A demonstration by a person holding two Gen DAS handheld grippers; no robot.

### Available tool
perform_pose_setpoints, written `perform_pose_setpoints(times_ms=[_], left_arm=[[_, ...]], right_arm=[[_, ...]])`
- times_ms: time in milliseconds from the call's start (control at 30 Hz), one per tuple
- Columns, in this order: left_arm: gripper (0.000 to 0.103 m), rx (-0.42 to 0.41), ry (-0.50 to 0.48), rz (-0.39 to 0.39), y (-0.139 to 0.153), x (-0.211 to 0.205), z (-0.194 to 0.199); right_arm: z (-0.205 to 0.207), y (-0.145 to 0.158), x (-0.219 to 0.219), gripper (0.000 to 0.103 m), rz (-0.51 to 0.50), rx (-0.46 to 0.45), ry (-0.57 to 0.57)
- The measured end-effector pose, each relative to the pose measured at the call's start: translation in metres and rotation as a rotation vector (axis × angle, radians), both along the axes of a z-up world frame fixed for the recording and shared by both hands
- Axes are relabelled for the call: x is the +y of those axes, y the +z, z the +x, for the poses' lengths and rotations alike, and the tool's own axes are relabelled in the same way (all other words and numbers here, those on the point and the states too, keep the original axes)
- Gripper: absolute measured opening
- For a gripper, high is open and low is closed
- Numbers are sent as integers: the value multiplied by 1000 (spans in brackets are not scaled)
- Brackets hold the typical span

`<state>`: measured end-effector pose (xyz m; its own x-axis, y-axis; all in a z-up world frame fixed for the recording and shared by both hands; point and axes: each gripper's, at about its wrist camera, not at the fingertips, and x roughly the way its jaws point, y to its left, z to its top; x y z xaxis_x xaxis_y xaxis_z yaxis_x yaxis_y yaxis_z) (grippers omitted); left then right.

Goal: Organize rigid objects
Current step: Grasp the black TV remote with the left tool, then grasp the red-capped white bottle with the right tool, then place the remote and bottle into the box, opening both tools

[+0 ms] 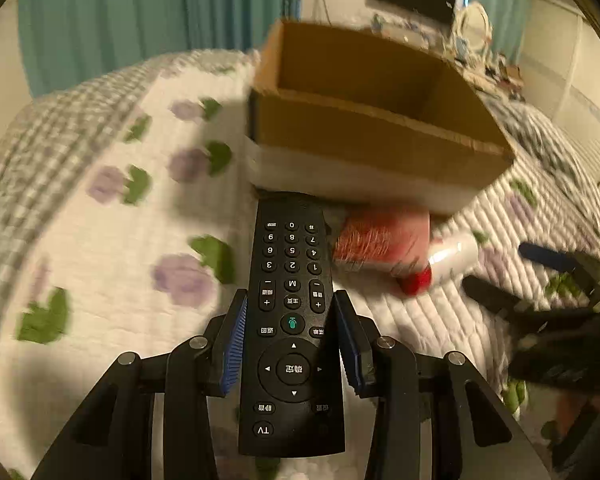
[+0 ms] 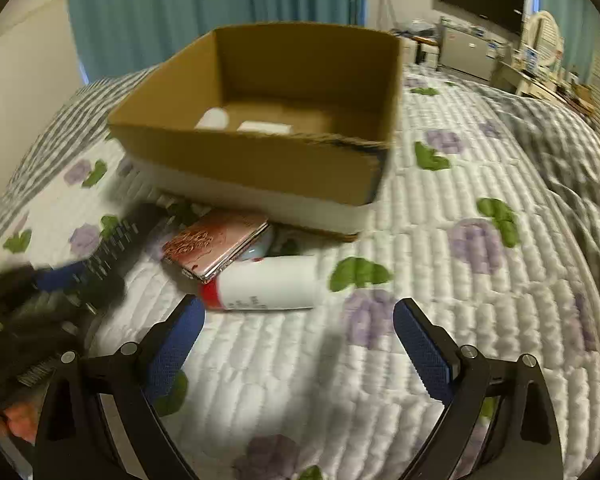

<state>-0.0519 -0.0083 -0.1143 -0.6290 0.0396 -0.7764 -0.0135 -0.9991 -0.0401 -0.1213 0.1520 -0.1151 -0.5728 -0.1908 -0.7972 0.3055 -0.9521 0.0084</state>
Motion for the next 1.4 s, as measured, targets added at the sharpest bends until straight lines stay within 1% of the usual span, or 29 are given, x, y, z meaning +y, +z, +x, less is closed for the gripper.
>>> perform_pose_setpoints(times_ms=[67, 133, 200, 467, 500, 533, 567, 667, 767, 933, 1000, 1033, 1200, 1233, 1333, 1400], left_arm=[[42, 24, 8, -14, 8, -1, 0], [42, 32, 15, -15, 8, -2, -1], [42, 24, 16, -16, 2, -8, -2], [42, 7, 10, -18, -4, -11, -15], [42, 6, 9, -18, -5, -11, -15], [42, 6, 7, -16, -5, -11, -16], [42, 7, 5, -16, -5, -11, -15], [42, 7, 2, -18, -3, -9, -15], [42, 8, 5, -17, -1, -9, -13], [42, 12, 6, -14, 8, -6, -7], [42, 15, -1, -20, 14, -3, -3], [42, 21, -1, -24, 18, -2, -1], [42, 62, -15, -20, 45, 6, 5], [42, 72, -18, -18, 53, 8, 4], [42, 118, -33, -30, 79, 17, -3], [42, 142, -38, -25, 94, 19, -10]], right_arm=[[-3, -7, -9, 96, 26, -13, 21], [-6, -12, -16, 96, 40, -19, 31], [-11, -16, -22, 96, 41, -26, 38], [-28, -32, -29, 95, 17, -62, 9], [-28, -33, -30, 92, 26, -66, 8], [-28, -35, -32, 78, 39, -69, 9], [-29, -36, -33, 76, 46, -75, 12], [-28, -36, -33, 76, 41, -67, 10], [-23, -31, -31, 76, 42, -39, 5], [0, -4, -29, 76, 65, 74, -1], [8, 6, -29, 76, 100, 106, 8], [11, 9, -28, 76, 98, 112, 12], [25, 46, -10, 76, 35, 153, 3], [22, 54, -10, 76, 25, 162, 1], [20, 82, -2, 76, -17, 204, 1], [21, 105, 2, 76, -37, 242, -5]])
